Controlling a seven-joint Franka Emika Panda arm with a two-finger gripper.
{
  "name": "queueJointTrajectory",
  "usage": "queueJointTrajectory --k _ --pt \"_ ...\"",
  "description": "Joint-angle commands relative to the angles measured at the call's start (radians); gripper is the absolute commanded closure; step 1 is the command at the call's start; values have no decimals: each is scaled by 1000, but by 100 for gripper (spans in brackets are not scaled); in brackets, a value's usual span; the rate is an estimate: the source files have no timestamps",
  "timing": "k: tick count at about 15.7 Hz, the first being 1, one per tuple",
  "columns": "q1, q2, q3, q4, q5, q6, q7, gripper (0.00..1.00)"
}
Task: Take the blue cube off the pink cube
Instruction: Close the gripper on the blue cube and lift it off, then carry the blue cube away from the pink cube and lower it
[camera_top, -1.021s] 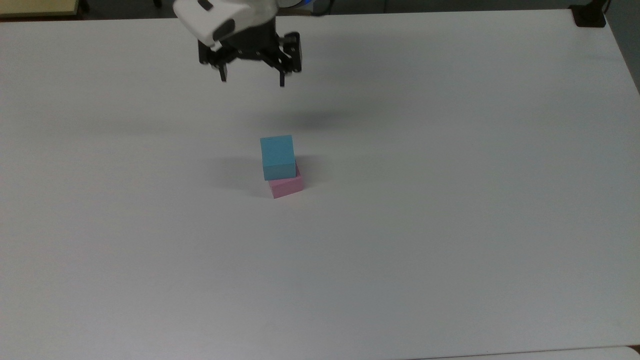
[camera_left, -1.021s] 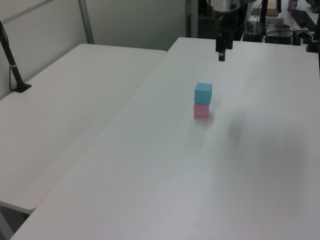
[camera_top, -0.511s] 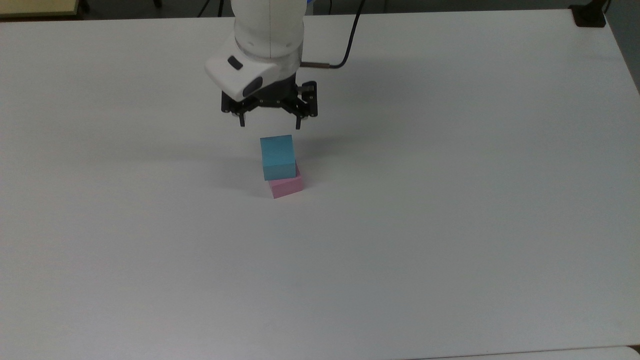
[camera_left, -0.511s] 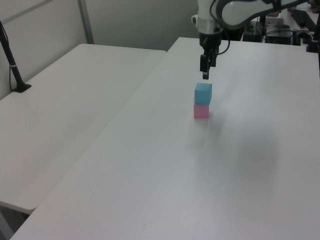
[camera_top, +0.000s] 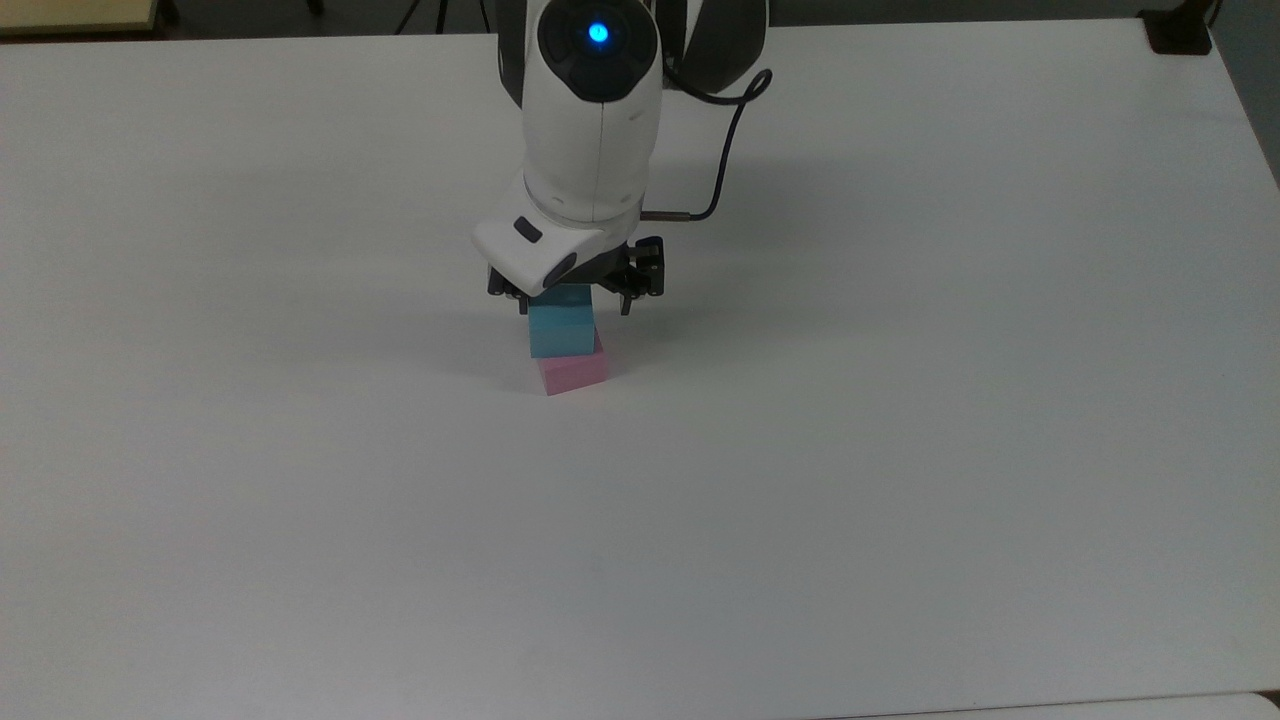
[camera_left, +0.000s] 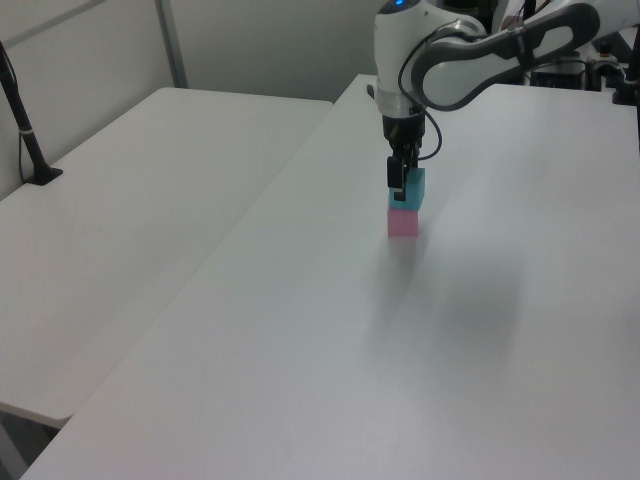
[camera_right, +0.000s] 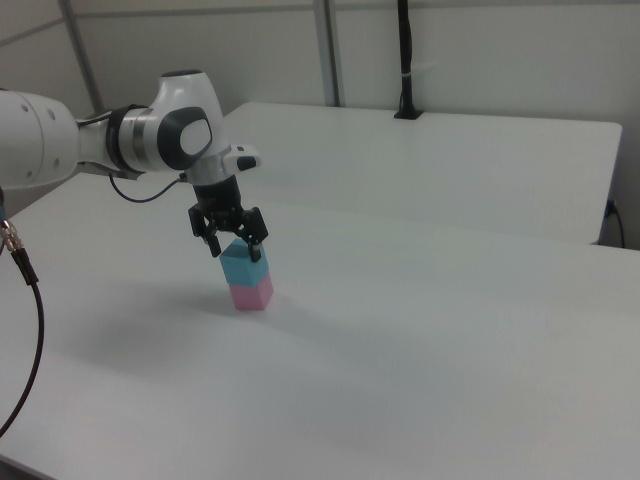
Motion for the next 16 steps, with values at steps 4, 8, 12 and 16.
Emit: queueJointTrajectory --k 4,8,12,16 --pt "4 -43 -13 -7 -7 -4 -53 56" --pt "-12 -121 -31 -23 4 -84 -128 73" --pt "-27 -185 -56 -29 21 -162 -190 73" --pt "-64 -322 -56 -186 30 -225 -334 73"
